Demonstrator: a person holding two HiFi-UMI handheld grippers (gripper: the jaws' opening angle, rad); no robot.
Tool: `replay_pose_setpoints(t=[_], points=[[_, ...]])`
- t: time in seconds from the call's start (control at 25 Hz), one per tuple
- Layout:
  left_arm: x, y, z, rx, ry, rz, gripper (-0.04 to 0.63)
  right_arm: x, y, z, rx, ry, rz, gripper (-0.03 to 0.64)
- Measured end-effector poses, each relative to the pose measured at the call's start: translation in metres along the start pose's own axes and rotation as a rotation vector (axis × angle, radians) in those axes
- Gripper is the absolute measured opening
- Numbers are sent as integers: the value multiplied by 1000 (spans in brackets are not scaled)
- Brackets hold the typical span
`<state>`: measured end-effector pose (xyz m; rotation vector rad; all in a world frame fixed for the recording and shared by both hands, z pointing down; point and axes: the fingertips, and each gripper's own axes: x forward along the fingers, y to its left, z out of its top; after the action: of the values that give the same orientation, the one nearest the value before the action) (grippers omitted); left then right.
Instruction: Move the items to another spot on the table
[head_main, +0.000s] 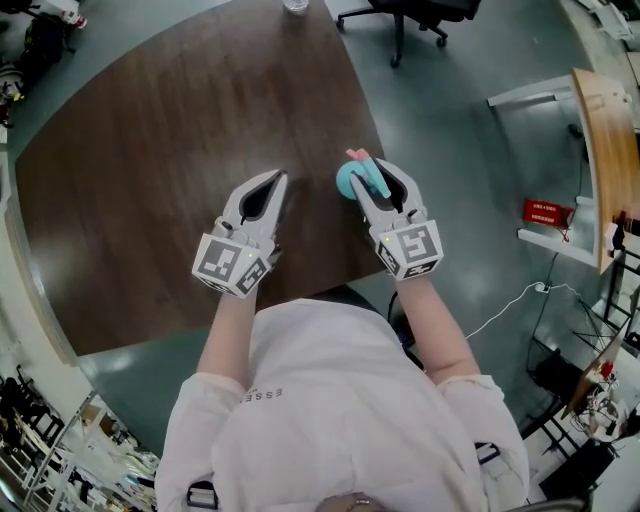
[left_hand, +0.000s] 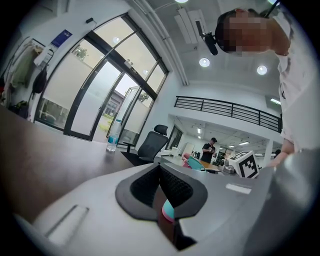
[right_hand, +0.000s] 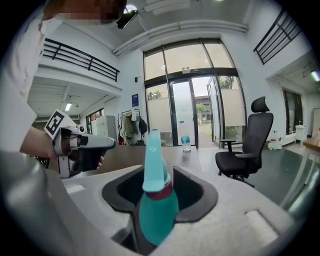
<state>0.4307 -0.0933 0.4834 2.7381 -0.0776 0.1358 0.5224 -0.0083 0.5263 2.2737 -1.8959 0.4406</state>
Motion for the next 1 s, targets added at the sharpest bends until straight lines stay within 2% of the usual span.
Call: replay_pose_setpoints(t=[0.28,0.56,0.76,1.0], points=[[-12,-8,4,13,-16,-8,8,-9,5,15,-23,-34,15,138],[-48,-25,24,63,-87,50,8,-41,20,31,-27,-85,46,135],[-90,-47,39,116,-116,88,8,-55,46,44,-70,-88,121,135],[-158,-46,38,141,-160,240,8,-52,100,47,-69,-98,242,135]])
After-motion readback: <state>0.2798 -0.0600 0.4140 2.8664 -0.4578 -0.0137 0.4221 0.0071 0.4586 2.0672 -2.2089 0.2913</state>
